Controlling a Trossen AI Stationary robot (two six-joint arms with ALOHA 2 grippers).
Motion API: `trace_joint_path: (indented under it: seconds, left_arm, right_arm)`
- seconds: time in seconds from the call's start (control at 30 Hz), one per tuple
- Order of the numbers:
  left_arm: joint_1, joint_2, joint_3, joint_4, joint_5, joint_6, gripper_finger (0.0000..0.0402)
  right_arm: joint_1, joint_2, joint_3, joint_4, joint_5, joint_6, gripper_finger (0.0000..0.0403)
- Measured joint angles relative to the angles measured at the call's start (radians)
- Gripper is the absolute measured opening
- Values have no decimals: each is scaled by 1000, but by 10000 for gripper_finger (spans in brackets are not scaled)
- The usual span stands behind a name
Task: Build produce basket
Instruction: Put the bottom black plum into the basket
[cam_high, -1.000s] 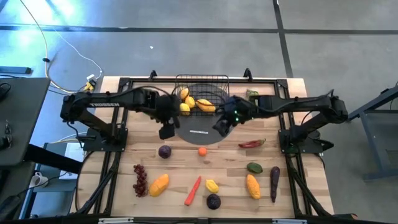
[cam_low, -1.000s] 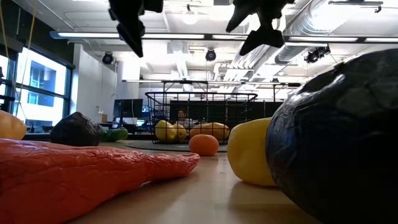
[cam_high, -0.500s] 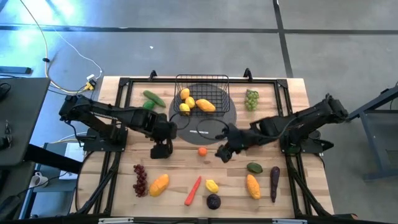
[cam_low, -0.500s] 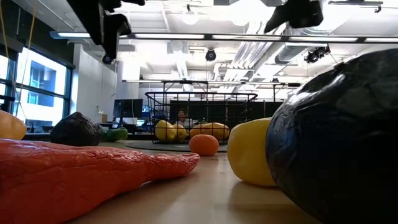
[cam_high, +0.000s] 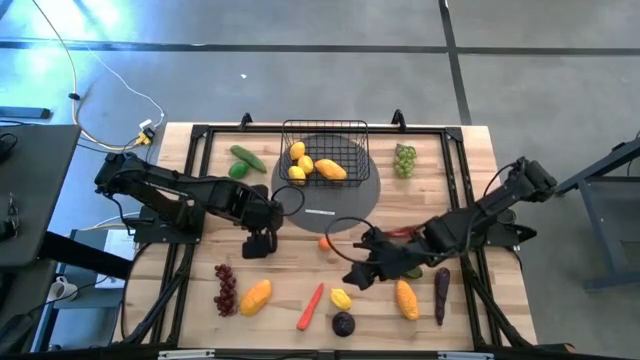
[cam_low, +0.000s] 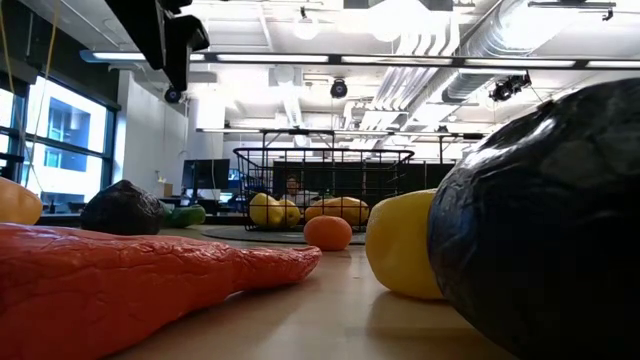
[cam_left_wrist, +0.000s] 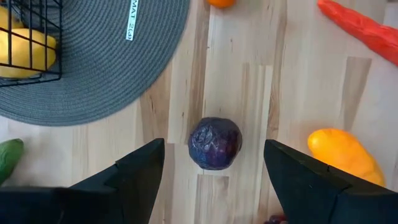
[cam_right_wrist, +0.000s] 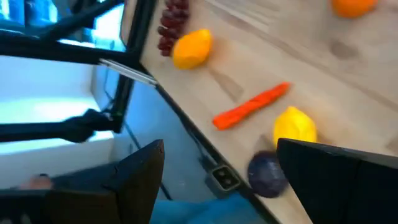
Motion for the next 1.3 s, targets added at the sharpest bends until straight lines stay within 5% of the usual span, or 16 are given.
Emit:
trace_joint_path:
  seconds: [0.27, 0.67, 1.3]
  left_arm:
    - [0, 0, 0, -7, 0, 0, 266]
    - [0, 0, 0, -2, 0, -8, 266]
    - [2, 0, 0, -1, 11, -38, 266]
  right_arm:
    - [66, 72, 46, 97, 36, 43, 293]
    - [71, 308, 353, -255, -48, -137, 293]
    - [141, 473, 366, -236, -118, -147, 293]
